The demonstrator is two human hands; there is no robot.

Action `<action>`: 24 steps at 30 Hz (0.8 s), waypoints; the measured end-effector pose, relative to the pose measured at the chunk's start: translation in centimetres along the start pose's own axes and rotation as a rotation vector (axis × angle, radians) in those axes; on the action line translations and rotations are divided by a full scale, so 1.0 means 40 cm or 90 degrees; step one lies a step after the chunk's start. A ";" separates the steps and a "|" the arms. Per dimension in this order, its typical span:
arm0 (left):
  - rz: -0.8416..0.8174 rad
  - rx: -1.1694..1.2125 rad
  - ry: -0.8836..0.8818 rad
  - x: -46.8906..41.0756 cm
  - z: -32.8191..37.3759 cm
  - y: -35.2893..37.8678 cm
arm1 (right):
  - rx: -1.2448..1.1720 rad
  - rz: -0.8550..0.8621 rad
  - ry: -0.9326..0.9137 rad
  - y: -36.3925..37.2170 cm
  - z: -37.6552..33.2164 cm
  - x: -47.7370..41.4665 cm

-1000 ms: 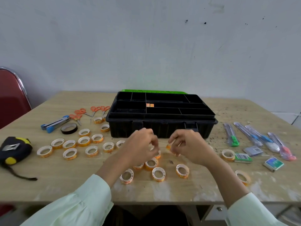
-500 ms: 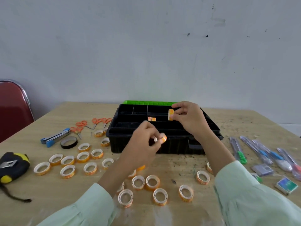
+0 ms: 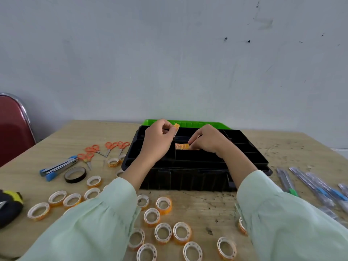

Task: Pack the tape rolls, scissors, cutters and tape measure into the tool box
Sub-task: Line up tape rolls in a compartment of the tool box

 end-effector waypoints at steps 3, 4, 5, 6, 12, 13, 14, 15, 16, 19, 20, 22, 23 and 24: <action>-0.019 0.005 -0.005 -0.003 -0.001 0.017 | 0.001 -0.014 -0.003 -0.001 0.002 -0.004; -0.027 0.005 -0.010 -0.003 -0.001 0.025 | 0.000 -0.024 -0.005 -0.002 0.003 -0.005; -0.035 0.005 -0.015 -0.002 -0.002 0.034 | -0.001 -0.033 -0.005 -0.001 0.005 -0.004; -0.042 0.005 -0.018 -0.001 -0.002 0.042 | -0.006 -0.040 -0.004 0.000 0.009 -0.003; -0.031 0.008 0.002 0.004 0.015 0.074 | -0.286 0.069 -0.006 -0.023 0.025 0.005; -0.028 0.011 0.008 0.004 0.021 0.078 | -0.343 0.064 -0.008 -0.024 0.021 0.011; -0.027 0.016 0.016 0.005 0.027 0.082 | -0.377 0.059 -0.013 -0.024 0.017 0.014; -0.031 0.017 0.025 0.005 0.032 0.087 | -0.386 0.063 -0.022 -0.028 0.015 0.017; -0.041 0.010 0.038 0.005 0.034 0.092 | -0.379 0.077 -0.028 -0.033 0.016 0.018; -0.076 -0.080 0.101 0.009 0.034 0.102 | -0.289 0.114 -0.010 -0.049 0.034 0.015; -0.078 -0.124 0.122 0.010 0.030 0.103 | -0.241 0.113 -0.004 -0.051 0.038 0.014; -0.082 -0.194 0.137 0.011 0.023 0.100 | -0.151 0.104 0.002 -0.050 0.041 0.013; -0.092 -0.220 0.133 0.012 0.022 0.099 | -0.114 0.092 0.003 -0.047 0.039 0.013; -0.106 -0.242 0.130 0.013 0.021 0.098 | -0.079 0.075 0.003 -0.042 0.033 0.013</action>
Point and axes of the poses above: each hand's wrist, its own x-axis away from the middle knuckle, its own y-axis out of the palm, z = x × y, the point moved 6 cm from there along -x, towards the middle knuckle, and after that the axes turned 1 degree about -z, right-handed, at the moved point
